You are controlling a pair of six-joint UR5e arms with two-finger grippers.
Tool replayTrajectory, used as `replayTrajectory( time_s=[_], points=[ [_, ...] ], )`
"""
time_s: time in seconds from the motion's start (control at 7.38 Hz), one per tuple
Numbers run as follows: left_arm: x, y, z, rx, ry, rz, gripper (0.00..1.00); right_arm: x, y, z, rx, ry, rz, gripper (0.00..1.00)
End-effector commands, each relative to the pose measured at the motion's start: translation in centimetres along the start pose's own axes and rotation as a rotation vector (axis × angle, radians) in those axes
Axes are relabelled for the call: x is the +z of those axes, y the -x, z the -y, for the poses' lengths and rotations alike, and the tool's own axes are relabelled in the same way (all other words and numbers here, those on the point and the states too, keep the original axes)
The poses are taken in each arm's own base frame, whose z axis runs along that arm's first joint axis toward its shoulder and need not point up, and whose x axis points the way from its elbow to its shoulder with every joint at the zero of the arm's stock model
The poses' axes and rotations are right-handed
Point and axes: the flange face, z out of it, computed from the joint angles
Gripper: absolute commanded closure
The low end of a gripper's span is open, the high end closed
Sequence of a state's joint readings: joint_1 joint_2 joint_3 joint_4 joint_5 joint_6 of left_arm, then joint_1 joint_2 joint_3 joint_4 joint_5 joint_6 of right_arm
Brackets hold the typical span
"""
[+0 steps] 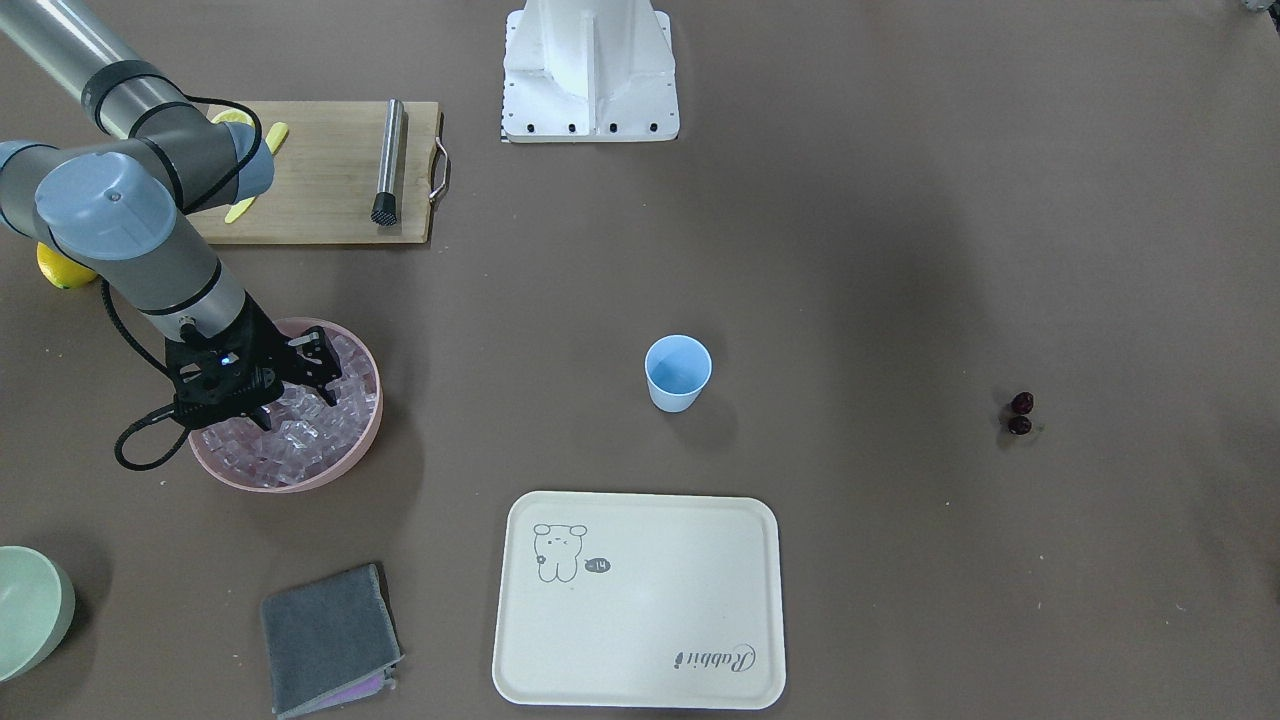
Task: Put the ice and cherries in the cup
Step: 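Close the right gripper on an ice cube and lift it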
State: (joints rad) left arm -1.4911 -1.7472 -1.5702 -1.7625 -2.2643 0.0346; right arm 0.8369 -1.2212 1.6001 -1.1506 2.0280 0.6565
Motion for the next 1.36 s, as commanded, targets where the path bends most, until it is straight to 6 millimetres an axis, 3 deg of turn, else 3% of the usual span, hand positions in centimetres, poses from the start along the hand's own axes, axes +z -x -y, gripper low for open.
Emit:
replayTrajectory(
  time_s=[0.0, 0.41, 0.81, 0.95, 1.08, 1.22],
  points=[
    [0.2, 0.1, 0.0, 0.0, 0.001, -0.001, 0.02, 0.1, -0.1, -0.1, -0.004, 0.002, -0.001, 0.35],
    [0.2, 0.1, -0.1, -0.004, 0.001, 0.0, 0.02, 0.2, -0.2, -0.3, -0.004, 0.003, -0.004, 0.52],
    [0.2, 0.2, -0.1, -0.005, 0.002, -0.001, 0.02, -0.3, -0.1, -0.4, -0.007, 0.0, 0.002, 0.85],
    [0.2, 0.2, -0.1, -0.005, 0.002, 0.0, 0.02, -1.4, -0.5, 0.0, 0.0, -0.009, 0.008, 0.96],
    [0.2, 0.2, -0.1, -0.007, 0.002, -0.001, 0.02, -3.8, -2.0, 1.2, 0.037, -0.007, 0.022, 1.0],
    [0.2, 0.1, 0.0, -0.005, -0.001, -0.001, 0.02, -5.3, 1.3, 3.1, 0.045, 0.026, 0.022, 1.0]
  ],
)
